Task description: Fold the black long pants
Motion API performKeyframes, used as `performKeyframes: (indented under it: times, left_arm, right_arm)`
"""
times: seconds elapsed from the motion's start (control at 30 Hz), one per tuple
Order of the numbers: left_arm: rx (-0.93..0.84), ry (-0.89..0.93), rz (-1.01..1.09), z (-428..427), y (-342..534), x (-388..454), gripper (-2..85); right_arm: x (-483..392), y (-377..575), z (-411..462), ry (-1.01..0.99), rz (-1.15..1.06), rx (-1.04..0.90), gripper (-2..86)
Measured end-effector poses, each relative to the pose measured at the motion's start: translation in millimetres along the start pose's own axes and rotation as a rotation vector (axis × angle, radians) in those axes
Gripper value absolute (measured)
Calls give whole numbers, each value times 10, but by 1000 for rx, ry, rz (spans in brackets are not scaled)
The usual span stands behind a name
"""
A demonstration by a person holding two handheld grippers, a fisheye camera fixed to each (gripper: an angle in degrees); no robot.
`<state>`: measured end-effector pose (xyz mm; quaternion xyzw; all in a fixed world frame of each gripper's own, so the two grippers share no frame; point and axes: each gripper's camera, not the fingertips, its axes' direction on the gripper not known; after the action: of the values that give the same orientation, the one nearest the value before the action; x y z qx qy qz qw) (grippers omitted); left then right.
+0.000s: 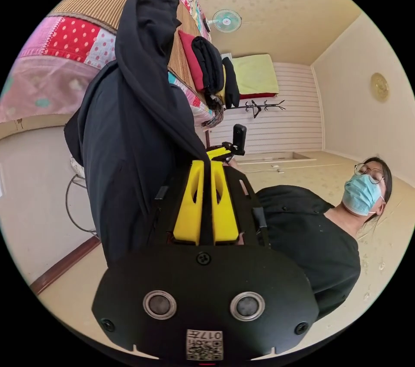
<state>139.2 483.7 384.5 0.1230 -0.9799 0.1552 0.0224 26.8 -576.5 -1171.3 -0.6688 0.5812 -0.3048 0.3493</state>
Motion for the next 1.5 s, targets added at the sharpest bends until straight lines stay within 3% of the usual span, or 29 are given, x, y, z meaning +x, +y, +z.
performKeyframes:
  times: [0.13,0.23,0.37,0.47,0.67,0.83,0.93,1.03,1.1,1.17,1.27,1.33,1.5]
  left_arm:
    - [51,147,13,-199,-59,112,9]
    - [66,290,56,-370,-75,289,6]
    - [-146,142,134,-317,-54,559,3]
    - [-311,-14,20,-198,-13,349,5]
    - [-430,46,-28,56,25,70,20]
    - [-517,29,-14,140,-1,92,72]
    - [-421,34,-103,-116,-38,-125,109]
    - [-136,-10,-176,-520,-323,-363,137]
    - [59,-58,-133,-627,-712,-400,159]
    - [121,-77,-73,-547,-1063,-401,160]
    - [120,-64,-75,-286,-1682,-595,161]
    - [134,-95,-128,-170,-1927,-753,167]
    - [39,-105,-134,187,-2186,-872,180]
  right_arm:
    - [-216,152,-761,-234,-89,214,19]
    - [-690,232,-1099,-187,-244,192,17]
    - [-1170,234,-985,-127,-353,37,17]
    - [-1103,219,-711,-99,-336,-53,16]
    - [-370,136,-455,-245,-127,-149,17]
    - [-207,71,-623,-267,-109,-180,21]
    - [-39,-42,-957,-236,-86,-51,25]
    - [294,-361,-1310,-205,-37,146,44]
    - [524,-673,-1428,-173,-5,226,62]
    - [771,-1054,-1470,-115,33,280,85]
    - [1189,-1687,-1378,-59,120,291,128]
    - [1481,-2101,-1145,-59,189,179,149]
    - [1608,-2359,-869,-47,220,103,146]
